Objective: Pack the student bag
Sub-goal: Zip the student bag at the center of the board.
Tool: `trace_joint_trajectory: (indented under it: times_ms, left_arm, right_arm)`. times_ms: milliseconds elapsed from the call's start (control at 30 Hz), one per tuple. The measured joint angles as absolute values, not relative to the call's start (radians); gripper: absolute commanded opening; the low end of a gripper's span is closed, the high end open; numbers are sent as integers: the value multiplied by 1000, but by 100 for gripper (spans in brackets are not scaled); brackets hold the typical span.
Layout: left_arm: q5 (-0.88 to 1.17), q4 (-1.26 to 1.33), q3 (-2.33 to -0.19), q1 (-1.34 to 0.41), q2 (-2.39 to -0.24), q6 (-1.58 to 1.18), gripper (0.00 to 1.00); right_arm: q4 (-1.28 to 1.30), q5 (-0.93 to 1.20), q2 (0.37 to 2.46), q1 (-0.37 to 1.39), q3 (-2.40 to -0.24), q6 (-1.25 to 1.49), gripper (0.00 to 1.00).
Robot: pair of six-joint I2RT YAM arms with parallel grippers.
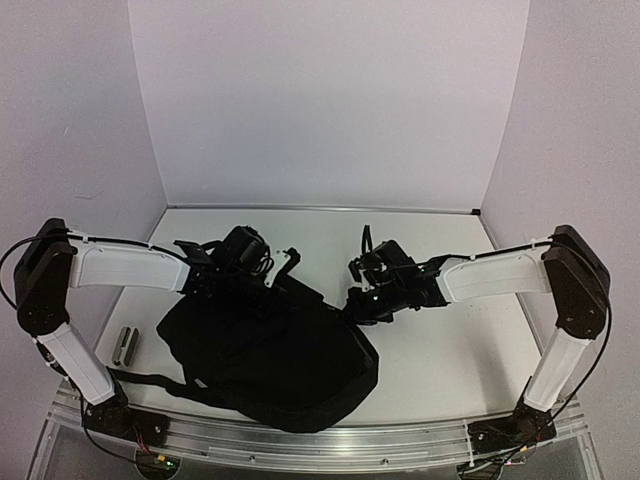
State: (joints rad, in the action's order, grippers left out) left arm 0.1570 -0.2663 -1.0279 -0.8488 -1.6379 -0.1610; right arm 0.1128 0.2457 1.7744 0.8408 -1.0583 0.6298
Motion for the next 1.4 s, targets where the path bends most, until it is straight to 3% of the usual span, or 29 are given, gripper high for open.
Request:
trace_joint_trajectory:
  times_ms: [500, 967, 1067, 1167, 1233, 1400]
  left_arm:
    - [120, -300, -1030, -734, -1633, -154, 0]
    - [34, -358, -1226, -623, -1805, -369, 2]
    - [76, -338, -1229, -609, -1804, -376, 17]
    - [146, -303, -1224, -592, -1799, -353, 45]
    - [198, -275, -1208, -579, -1779, -320, 57]
    - [306, -243, -1191, -562, -1696, -213, 69]
  right_arm:
    - [233, 222, 1764, 840, -1048, 598, 0]
    - [260, 224, 1666, 841, -1055, 645, 0]
    - [263, 211, 1666, 841, -1060, 664, 0]
    - [285, 180, 1665, 841, -1063, 683, 0]
    - [308, 158, 1665, 841, -1071, 692, 0]
    - [342, 99, 1665, 841, -1107, 703, 0]
